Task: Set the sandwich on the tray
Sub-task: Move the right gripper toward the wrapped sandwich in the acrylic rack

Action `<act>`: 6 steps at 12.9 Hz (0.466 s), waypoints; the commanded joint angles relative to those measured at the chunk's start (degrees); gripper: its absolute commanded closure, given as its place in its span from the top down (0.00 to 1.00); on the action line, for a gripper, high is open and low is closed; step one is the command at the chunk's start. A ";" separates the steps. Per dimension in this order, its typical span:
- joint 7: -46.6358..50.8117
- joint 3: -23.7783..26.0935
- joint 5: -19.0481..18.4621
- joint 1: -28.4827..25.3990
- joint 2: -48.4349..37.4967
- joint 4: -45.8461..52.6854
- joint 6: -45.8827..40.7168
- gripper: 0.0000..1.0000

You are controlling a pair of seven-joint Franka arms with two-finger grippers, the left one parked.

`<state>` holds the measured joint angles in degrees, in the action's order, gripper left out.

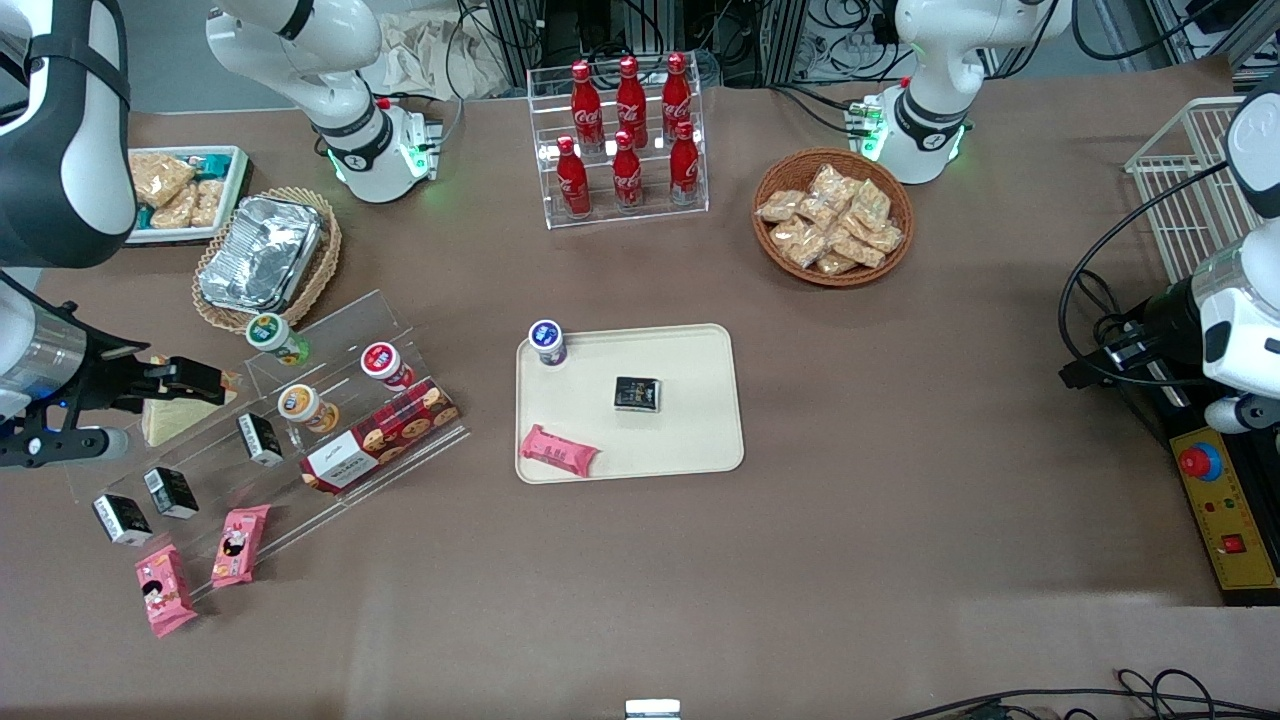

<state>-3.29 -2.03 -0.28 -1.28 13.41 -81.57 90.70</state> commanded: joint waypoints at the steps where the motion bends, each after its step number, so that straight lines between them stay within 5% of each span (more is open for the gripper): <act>1: 0.65 0.09 1.24 0.40 -0.84 -0.35 0.00 1.00; 4: 0.74 0.01 1.68 1.80 -0.66 -2.01 -0.26 1.00; 6: 0.65 -0.08 6.76 5.40 -1.80 -4.03 -0.52 1.00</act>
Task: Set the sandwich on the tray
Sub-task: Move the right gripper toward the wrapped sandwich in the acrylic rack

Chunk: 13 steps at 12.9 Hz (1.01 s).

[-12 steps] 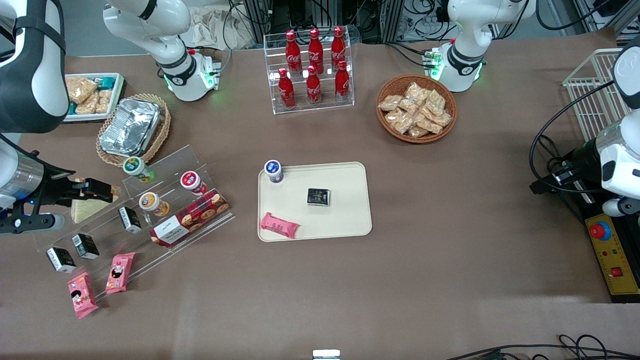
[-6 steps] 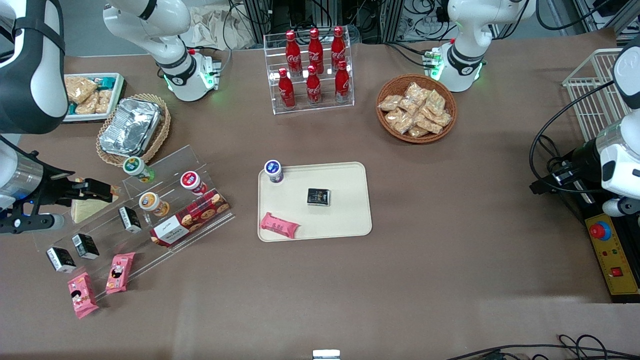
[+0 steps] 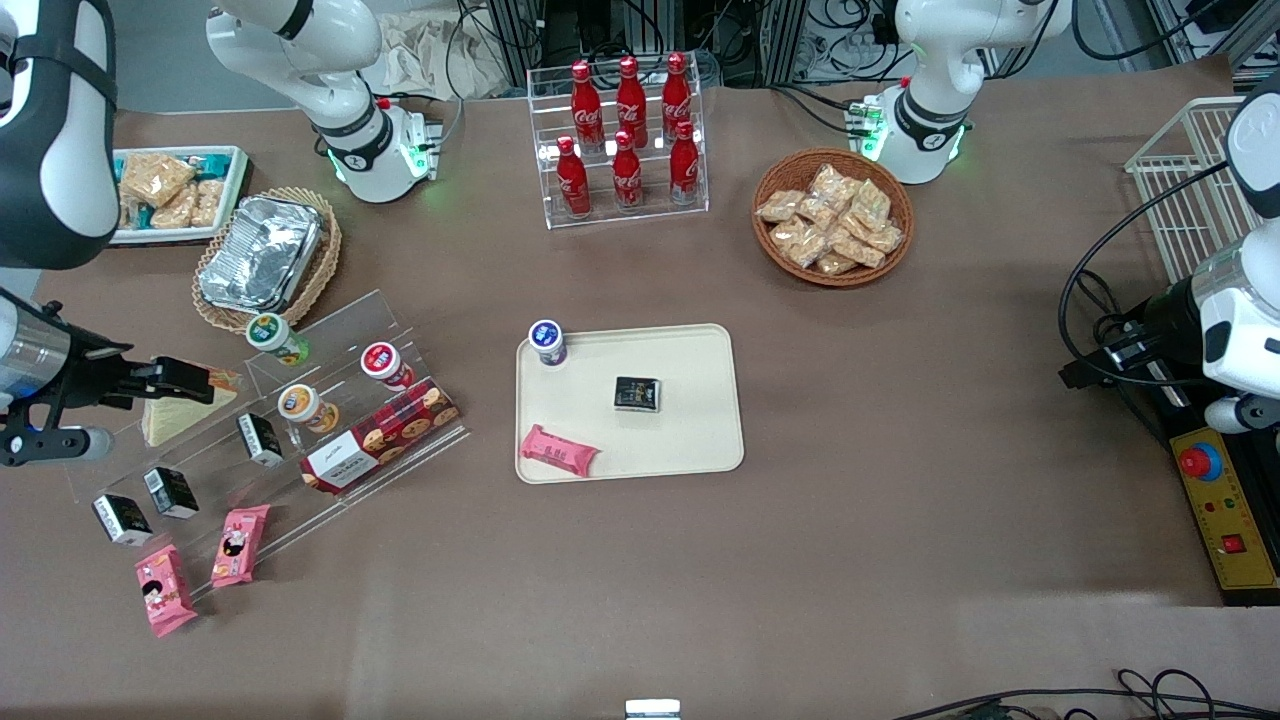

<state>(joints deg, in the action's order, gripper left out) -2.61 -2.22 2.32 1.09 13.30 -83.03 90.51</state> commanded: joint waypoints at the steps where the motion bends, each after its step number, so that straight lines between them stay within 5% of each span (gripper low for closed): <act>1: 0.06 0.02 4.71 3.65 -1.70 -2.66 -0.50 1.00; 8: 2.70 -5.95 2.78 4.98 -6.16 -10.98 0.89 1.00; 13: 19.54 -8.50 1.81 6.12 -8.65 -18.48 4.06 1.00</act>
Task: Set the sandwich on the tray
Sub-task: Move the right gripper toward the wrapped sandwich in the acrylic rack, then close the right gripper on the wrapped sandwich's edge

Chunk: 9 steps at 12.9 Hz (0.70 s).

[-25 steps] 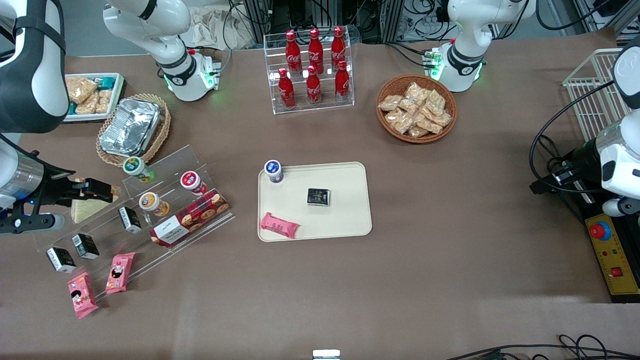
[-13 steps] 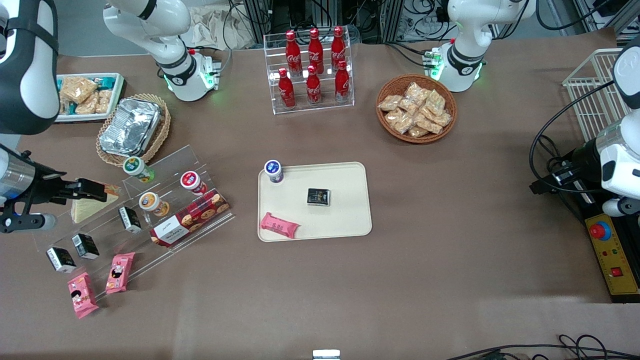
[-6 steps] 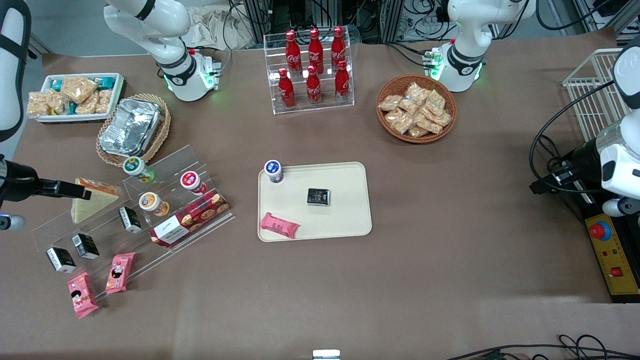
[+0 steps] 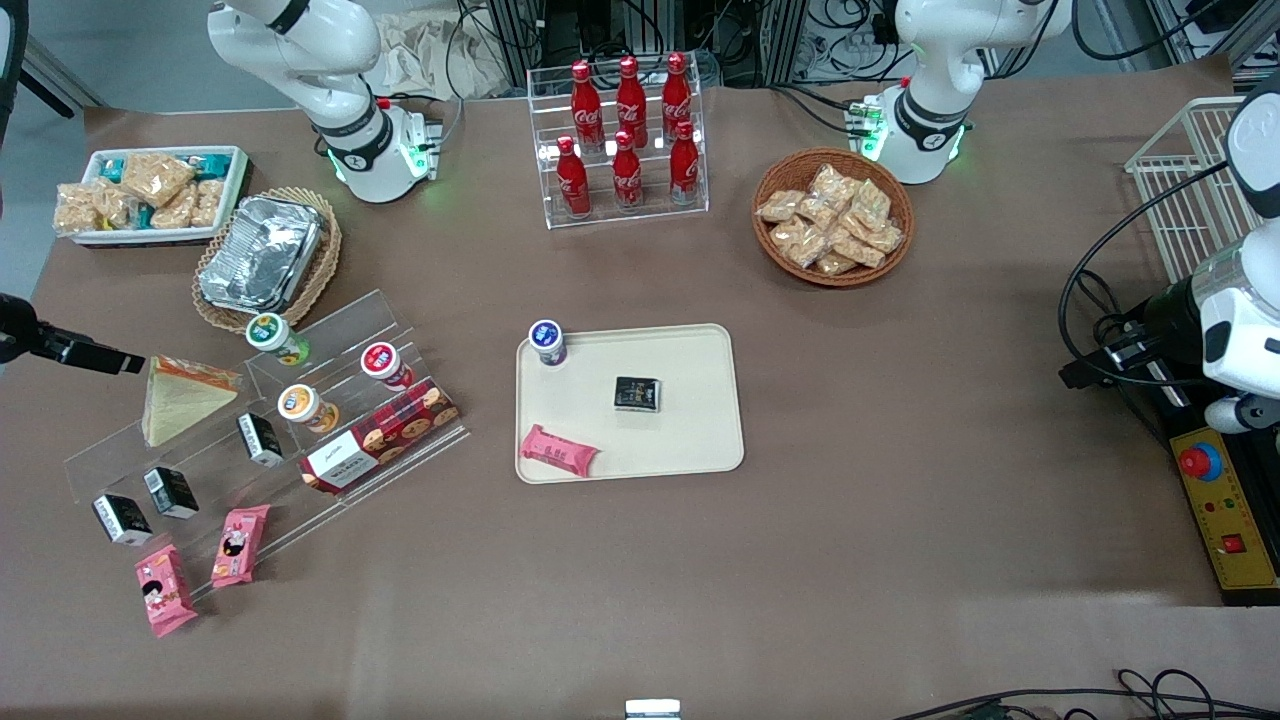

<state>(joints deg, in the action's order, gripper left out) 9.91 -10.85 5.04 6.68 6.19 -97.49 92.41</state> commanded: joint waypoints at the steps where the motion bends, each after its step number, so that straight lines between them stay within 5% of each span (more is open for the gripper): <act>1: 8.09 -0.05 -1.00 1.57 -1.36 -5.24 3.29 1.00; 9: 20.30 -0.05 -1.00 2.73 0.13 -12.63 14.99 0.98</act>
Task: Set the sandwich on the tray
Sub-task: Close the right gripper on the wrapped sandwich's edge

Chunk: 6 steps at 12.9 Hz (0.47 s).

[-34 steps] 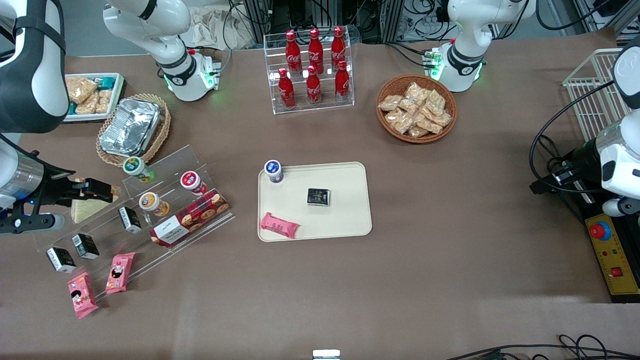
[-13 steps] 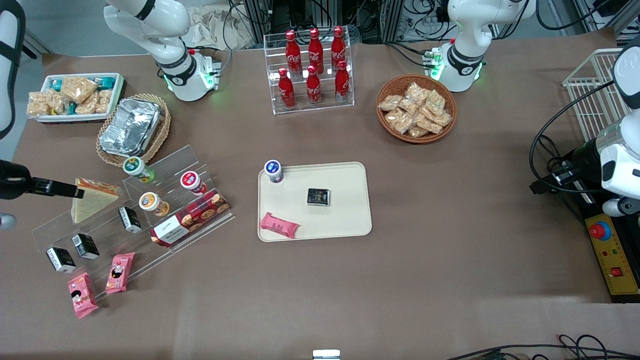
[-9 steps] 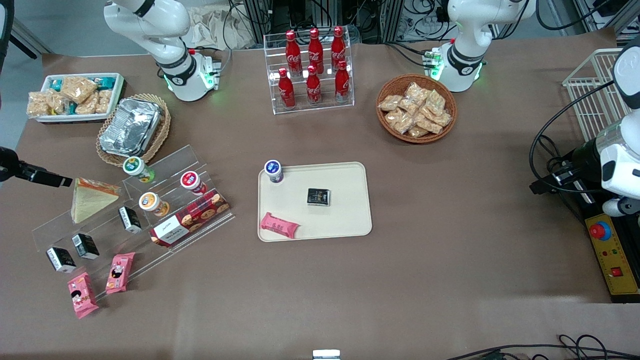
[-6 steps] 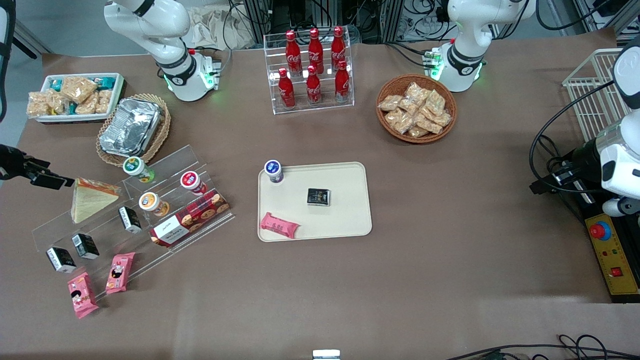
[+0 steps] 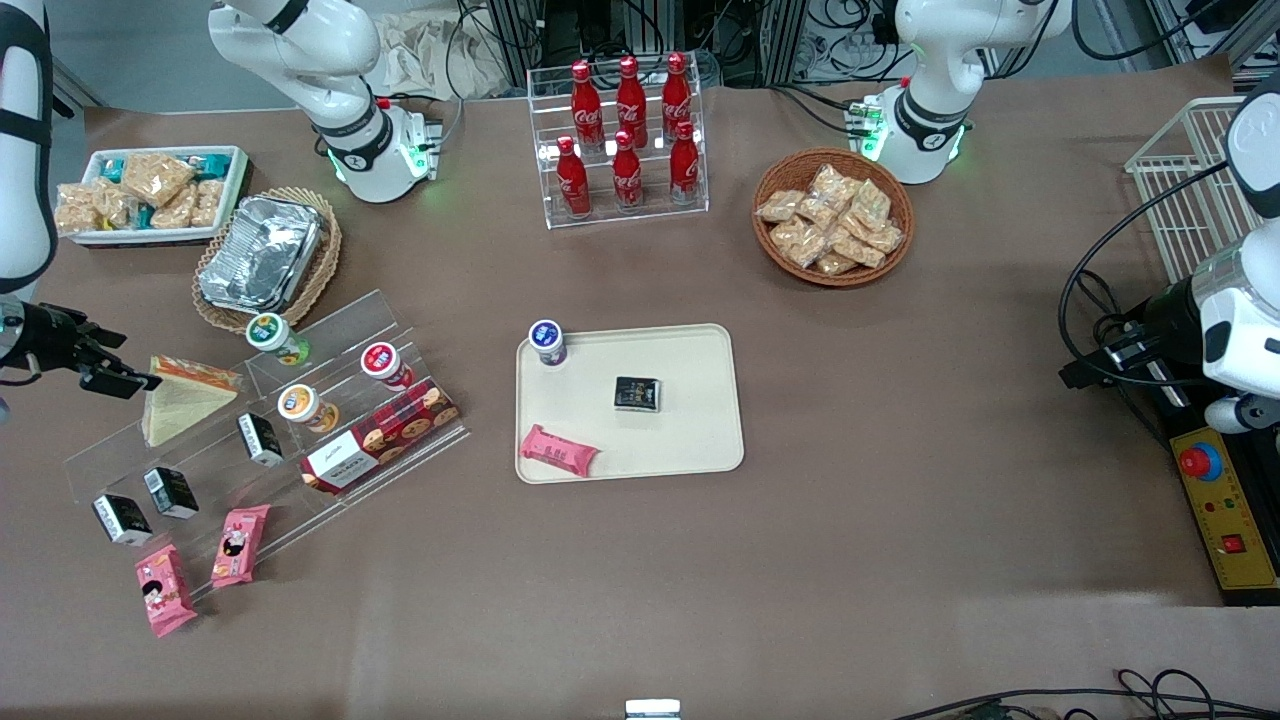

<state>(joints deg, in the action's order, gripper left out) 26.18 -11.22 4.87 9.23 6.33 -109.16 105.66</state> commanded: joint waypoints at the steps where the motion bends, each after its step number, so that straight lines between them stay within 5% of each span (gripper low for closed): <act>1: 5.89 0.40 -0.74 0.08 0.52 -0.97 2.00 0.98; 6: 6.43 0.49 -0.13 0.08 1.67 -1.94 2.97 0.96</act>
<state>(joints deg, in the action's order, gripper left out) 31.45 -10.97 4.88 9.23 7.94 -110.44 107.50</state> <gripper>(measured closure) 0.022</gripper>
